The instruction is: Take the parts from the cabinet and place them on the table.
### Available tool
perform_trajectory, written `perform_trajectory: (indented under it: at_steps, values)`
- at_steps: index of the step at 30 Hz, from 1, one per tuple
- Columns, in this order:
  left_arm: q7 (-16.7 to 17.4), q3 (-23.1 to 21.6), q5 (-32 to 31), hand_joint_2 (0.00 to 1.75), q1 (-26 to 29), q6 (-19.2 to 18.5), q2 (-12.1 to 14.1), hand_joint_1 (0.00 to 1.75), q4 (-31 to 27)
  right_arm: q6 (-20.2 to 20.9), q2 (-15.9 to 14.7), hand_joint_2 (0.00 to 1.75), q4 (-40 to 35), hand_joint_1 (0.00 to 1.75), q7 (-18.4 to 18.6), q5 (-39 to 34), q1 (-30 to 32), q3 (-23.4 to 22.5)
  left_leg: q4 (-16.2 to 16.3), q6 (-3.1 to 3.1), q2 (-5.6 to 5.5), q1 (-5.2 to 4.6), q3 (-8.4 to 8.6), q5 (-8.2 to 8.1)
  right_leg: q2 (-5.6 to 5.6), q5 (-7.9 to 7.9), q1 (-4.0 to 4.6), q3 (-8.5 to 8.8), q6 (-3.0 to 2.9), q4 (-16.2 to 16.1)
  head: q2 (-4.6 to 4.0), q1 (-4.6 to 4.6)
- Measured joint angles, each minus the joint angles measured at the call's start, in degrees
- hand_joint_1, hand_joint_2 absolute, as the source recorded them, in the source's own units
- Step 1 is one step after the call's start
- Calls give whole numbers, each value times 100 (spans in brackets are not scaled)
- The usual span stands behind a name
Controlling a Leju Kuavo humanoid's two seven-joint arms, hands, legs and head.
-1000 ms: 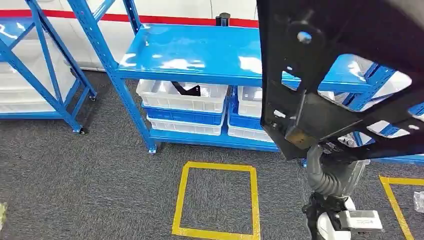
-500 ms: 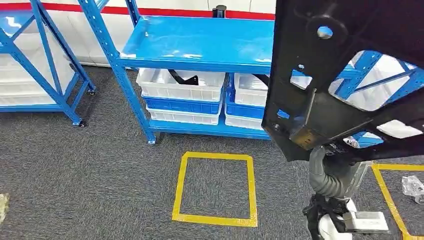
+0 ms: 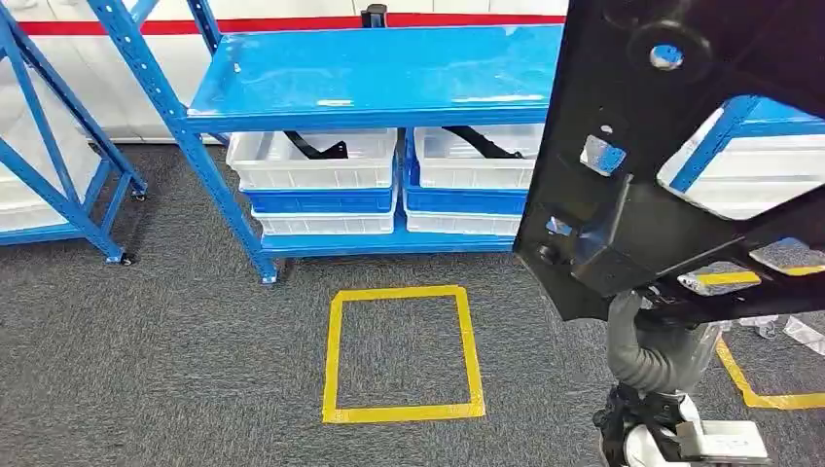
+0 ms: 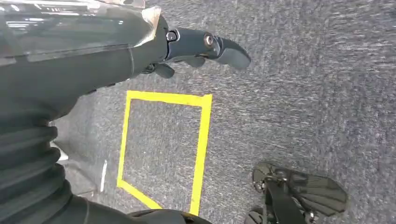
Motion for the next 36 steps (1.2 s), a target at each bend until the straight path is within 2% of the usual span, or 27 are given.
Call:
perform_trajectory:
  at_steps: [1,2,3,5,6,8,9,10,11,12,15,16,17,18,21,22,23,25,26,27,28,30,31,32,33,34,36]
  values:
    - [0,-2,0,175,-5,0,7,0,0,-2,2,175,-17,175,0,0,0,0,25,-42,-50,21,-43,-52,71,37,-79,12,-57,-25,0,2]
    - [2,-2,0,175,-8,0,11,0,0,-2,4,175,-31,175,0,0,-10,0,213,-91,-360,49,-124,-226,112,56,-80,-13,-91,-24,0,-22]
    - [2,-2,0,175,-5,0,11,0,0,0,11,175,-33,175,2,-9,-17,2,618,-117,-559,77,-298,-486,155,71,-83,-39,-134,-23,0,-39]
    - [26,-2,0,175,10,7,11,0,0,26,17,175,-33,175,2,-13,1,28,1589,-166,-680,106,-746,-895,278,98,-74,-90,-171,-18,0,-33]
    - [44,-2,4,175,22,17,11,0,0,39,15,175,-33,175,2,-17,30,35,1859,-176,-687,109,-871,-932,340,112,-72,-104,-185,-15,0,-37]
    - [79,0,9,175,28,44,11,0,0,55,15,175,-31,175,-4,-46,70,55,1606,-169,-694,119,-753,-668,462,123,-73,-108,-167,-5,0,-37]
    - [94,-2,13,175,27,63,15,0,0,66,11,175,-26,175,-20,-81,68,83,1047,-155,-736,140,-475,-341,554,129,-77,-108,-156,6,0,-35]
    - [96,-2,20,175,25,70,24,0,0,72,11,175,-22,175,-28,-96,60,112,506,-138,-873,164,-208,-82,625,133,-77,-108,-148,15,0,-37]
    - [96,-2,39,175,25,70,35,0,0,74,11,175,-13,175,-35,-114,58,149,197,-118,-1231,197,-62,-62,668,142,-80,-130,-133,18,0,-33]
    - [83,-2,50,175,27,72,35,0,0,72,9,175,-5,175,-39,-116,33,172,94,-118,-1374,212,-47,-66,730,157,-12,-184,-86,60,0,-13]
    - [-61,4,125,175,30,125,-7,0,0,70,9,175,15,175,-57,-109,28,225,84,-78,-1174,132,-54,-74,940,250,-123,-306,69,27,0,-24]
    - [-118,6,144,175,28,157,-61,0,0,72,-2,175,22,175,-66,-109,14,230,2,-8,-1063,182,-58,-12,993,265,-56,-384,119,39,0,-15]
    - [-161,6,175,175,14,190,-78,0,0,87,-13,175,44,175,-81,-107,7,234,-24,19,-983,162,-46,20,676,183,-75,-462,111,152,0,-15]
    - [-201,13,190,175,17,195,-101,0,0,105,-13,175,68,175,-87,-107,-53,256,-27,58,-893,165,-58,33,451,13,-52,-591,93,441,0,75]
    - [-315,55,262,175,32,205,-160,0,2,131,-15,175,201,175,-120,-131,-168,295,-20,66,-600,129,-93,33,290,-496,-59,-1173,75,1780,0,81]
    - [-354,65,280,175,33,205,-160,0,2,133,-17,175,275,175,-131,-146,-194,295,-20,66,-515,129,-94,34,282,-492,-62,-1196,110,1886,0,81]
    - [-405,74,293,175,31,194,-160,0,2,133,-17,175,330,175,-142,-162,-217,295,-19,66,-443,130,-93,33,262,-401,-69,-1056,161,1682,0,81]
    - [-477,81,293,175,19,170,-160,0,2,116,-17,175,378,175,-157,-186,-264,295,-19,59,-332,130,-78,30,160,-75,-76,-504,251,736,0,81]
    - [-494,83,293,175,16,168,-160,0,2,109,-17,175,400,175,-164,-195,-294,295,-16,42,-288,124,-62,23,-38,63,-65,-202,263,220,0,83]
    - [-503,83,293,175,18,166,-160,0,2,101,-15,175,424,175,-166,-197,-334,295,1,6,-233,65,-66,2,-183,54,-8,-74,186,-6,0,81]
    - [-516,83,293,175,21,147,-162,0,2,83,0,175,439,175,-170,-205,-334,295,2,-17,-186,56,-66,7,-88,91,10,-94,99,-3,0,55]
    - [-542,83,273,175,17,74,-159,0,2,35,7,175,470,175,-175,-212,-301,278,-8,-57,-106,56,-54,18,3,90,23,-139,57,23,0,57]
    - [-544,83,258,175,11,59,-160,0,2,26,11,175,477,175,-175,-212,-296,262,-1,-98,-57,60,-47,2,65,124,-30,-141,-2,-11,0,66]
    - [-544,83,247,175,8,55,-157,0,2,17,28,175,476,175,-177,-210,-290,260,68,-148,-244,97,-117,-85,122,147,-100,-134,-38,-23,0,53]
    - [-546,83,247,175,11,55,-157,0,2,13,39,175,479,175,-177,-214,-306,256,326,-162,-472,110,-207,-283,165,157,-98,-146,-101,-20,0,35]
    - [-546,83,245,175,16,55,-157,0,2,11,61,175,492,175,-177,-212,-304,254,740,-173,-600,119,-384,-518,208,164,-97,-156,-147,-20,0,18]
    - [-544,83,247,175,33,50,-157,0,2,13,85,175,518,175,-177,-212,-294,254,1715,-201,-692,123,-833,-898,338,177,-78,-179,-166,-8,0,18]
